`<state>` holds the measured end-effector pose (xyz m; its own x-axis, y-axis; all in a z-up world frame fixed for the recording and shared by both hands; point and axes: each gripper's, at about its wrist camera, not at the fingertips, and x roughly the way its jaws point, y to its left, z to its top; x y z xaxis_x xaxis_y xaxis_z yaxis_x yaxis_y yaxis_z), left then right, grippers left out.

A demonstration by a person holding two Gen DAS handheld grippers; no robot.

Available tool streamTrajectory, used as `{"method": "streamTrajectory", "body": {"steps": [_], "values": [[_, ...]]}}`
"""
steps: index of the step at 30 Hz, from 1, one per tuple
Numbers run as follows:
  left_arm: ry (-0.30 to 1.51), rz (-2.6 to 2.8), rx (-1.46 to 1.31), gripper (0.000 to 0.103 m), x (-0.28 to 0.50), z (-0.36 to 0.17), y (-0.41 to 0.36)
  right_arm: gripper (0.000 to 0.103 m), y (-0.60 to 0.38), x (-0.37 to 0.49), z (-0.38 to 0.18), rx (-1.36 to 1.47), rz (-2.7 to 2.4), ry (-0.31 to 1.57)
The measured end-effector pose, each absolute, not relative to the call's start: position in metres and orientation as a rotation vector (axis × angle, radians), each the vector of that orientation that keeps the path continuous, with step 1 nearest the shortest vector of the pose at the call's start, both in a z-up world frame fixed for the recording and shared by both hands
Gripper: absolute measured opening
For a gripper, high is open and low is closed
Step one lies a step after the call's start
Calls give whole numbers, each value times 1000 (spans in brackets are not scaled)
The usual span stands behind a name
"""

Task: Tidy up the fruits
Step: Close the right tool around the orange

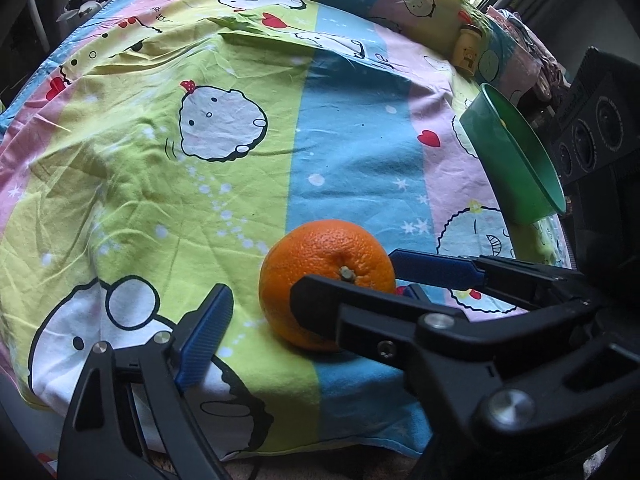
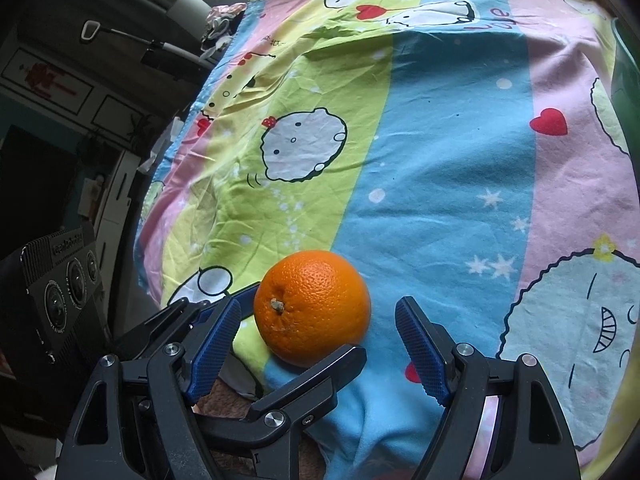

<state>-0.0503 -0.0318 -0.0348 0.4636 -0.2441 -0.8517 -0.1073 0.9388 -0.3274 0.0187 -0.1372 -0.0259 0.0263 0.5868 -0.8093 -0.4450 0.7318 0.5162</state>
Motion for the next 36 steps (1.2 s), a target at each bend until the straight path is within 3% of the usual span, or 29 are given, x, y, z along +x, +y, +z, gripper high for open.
{"method": "streamTrajectory", "body": {"steps": [17, 24, 36], "values": [[1096, -123, -366, 66, -46, -36, -35, 76, -131, 18, -32, 106, 823, 1331], [1100, -129, -365, 66, -44, -37, -35, 68, -128, 17, -30, 103, 844, 1326], [1087, -128, -345, 66, -41, -34, -40, 67, -129, 17, -27, 84, 824, 1309]]}}
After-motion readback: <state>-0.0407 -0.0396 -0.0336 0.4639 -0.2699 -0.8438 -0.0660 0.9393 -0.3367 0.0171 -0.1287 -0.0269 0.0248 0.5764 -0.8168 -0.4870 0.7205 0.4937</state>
